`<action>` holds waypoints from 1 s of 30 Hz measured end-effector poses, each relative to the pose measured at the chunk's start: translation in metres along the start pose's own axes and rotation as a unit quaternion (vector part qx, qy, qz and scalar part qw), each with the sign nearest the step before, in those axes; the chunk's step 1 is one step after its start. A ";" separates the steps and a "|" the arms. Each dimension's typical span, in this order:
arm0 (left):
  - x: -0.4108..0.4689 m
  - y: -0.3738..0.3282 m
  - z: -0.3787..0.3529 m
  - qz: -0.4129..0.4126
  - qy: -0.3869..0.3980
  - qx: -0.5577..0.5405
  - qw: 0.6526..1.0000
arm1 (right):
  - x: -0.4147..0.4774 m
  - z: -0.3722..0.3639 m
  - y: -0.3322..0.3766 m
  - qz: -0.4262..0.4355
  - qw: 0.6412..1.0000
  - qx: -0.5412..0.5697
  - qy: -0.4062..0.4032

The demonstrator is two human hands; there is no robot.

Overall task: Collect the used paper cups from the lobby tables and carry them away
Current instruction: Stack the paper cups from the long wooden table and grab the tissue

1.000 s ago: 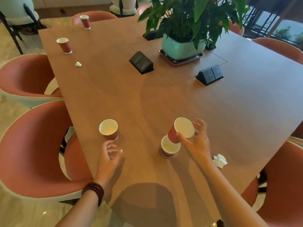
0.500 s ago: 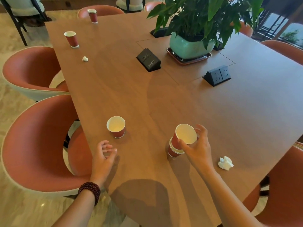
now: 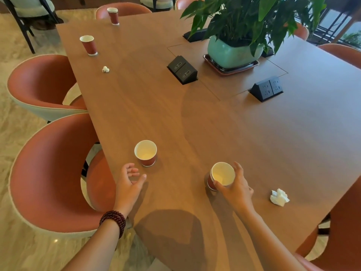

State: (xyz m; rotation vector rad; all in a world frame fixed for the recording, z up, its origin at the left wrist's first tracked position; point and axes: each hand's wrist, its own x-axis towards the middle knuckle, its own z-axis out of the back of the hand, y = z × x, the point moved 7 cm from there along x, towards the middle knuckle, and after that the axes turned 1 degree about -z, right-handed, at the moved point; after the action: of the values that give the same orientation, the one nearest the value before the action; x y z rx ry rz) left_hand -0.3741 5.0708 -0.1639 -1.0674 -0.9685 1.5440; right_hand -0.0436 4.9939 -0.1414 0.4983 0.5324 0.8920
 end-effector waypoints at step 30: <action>0.086 0.025 -0.049 -0.001 0.006 -0.046 0.999 | 0.009 0.031 -0.030 -0.002 0.971 0.160 -0.176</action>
State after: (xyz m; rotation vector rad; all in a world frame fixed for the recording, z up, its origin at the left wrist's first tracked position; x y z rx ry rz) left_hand -0.3456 5.1536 -0.2159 -1.1378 -1.0411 1.5018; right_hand -0.0018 4.9791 -0.1377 0.9291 0.3512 0.6935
